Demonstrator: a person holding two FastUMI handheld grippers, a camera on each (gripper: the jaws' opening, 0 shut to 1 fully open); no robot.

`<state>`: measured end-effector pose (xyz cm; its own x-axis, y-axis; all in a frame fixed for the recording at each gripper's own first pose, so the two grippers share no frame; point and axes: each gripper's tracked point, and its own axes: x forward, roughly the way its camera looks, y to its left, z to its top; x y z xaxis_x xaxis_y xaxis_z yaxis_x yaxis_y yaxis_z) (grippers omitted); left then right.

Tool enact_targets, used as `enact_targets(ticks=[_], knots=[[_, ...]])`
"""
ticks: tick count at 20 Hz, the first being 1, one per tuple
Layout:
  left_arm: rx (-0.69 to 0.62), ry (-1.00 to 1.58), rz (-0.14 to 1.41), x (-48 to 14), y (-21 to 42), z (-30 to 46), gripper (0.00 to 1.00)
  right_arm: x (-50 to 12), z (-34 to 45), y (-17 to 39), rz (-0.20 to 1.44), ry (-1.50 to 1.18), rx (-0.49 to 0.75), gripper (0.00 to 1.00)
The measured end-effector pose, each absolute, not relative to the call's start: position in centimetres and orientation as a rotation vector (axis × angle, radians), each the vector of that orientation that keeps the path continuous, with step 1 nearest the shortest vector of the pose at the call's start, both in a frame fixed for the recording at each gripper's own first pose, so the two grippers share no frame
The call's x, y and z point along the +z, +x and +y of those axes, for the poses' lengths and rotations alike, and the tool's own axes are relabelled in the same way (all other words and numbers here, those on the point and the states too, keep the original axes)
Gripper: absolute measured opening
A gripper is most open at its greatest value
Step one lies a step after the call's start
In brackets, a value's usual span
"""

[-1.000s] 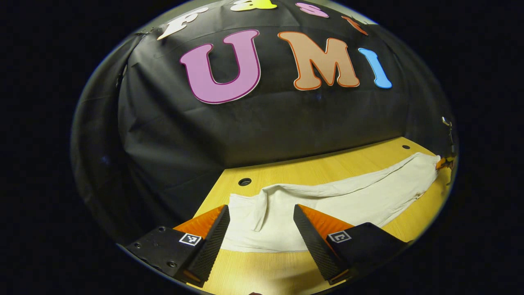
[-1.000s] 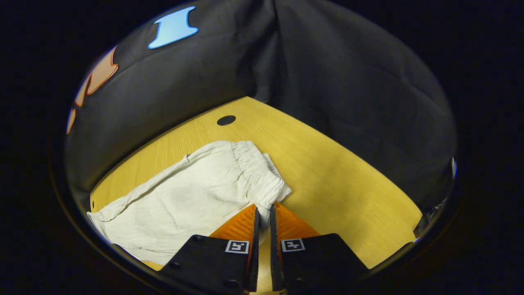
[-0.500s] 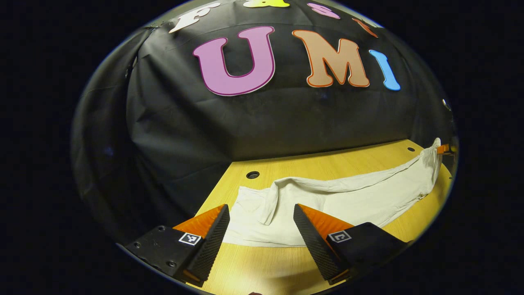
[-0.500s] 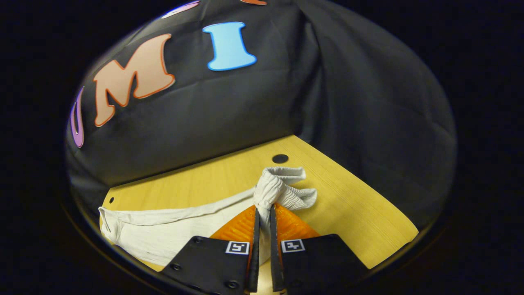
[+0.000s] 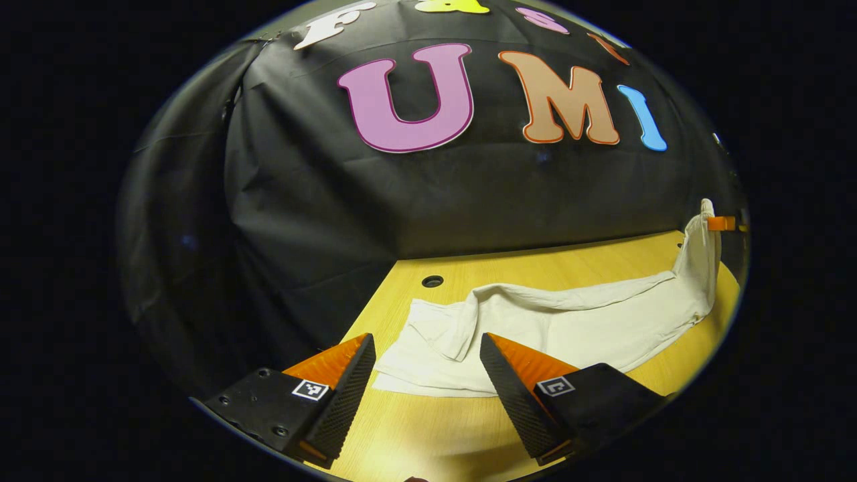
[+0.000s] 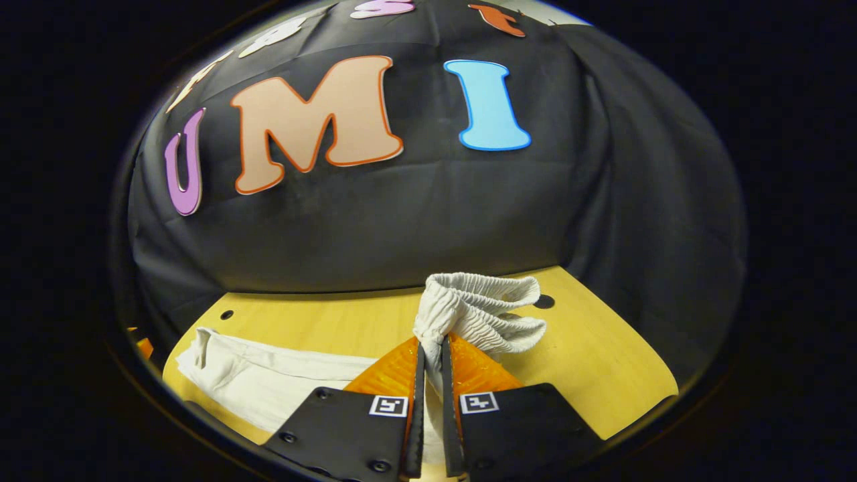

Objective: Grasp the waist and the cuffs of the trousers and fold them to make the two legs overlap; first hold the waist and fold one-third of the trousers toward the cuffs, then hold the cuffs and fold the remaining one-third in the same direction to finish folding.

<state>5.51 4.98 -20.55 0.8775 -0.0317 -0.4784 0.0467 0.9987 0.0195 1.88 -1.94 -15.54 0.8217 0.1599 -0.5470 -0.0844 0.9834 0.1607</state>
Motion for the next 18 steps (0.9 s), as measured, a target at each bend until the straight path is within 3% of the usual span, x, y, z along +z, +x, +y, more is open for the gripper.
enact_targets(ticks=[10,18], knots=[[0.006,0.019,0.535,-21.9,4.4,7.9,0.96,-16.5,0.1,0.4,0.624,0.039,0.428,0.14],[0.039,-0.020,0.583,-24.7,4.1,9.6,0.96,-17.1,-0.2,0.0,0.710,-0.126,0.579,0.17]])
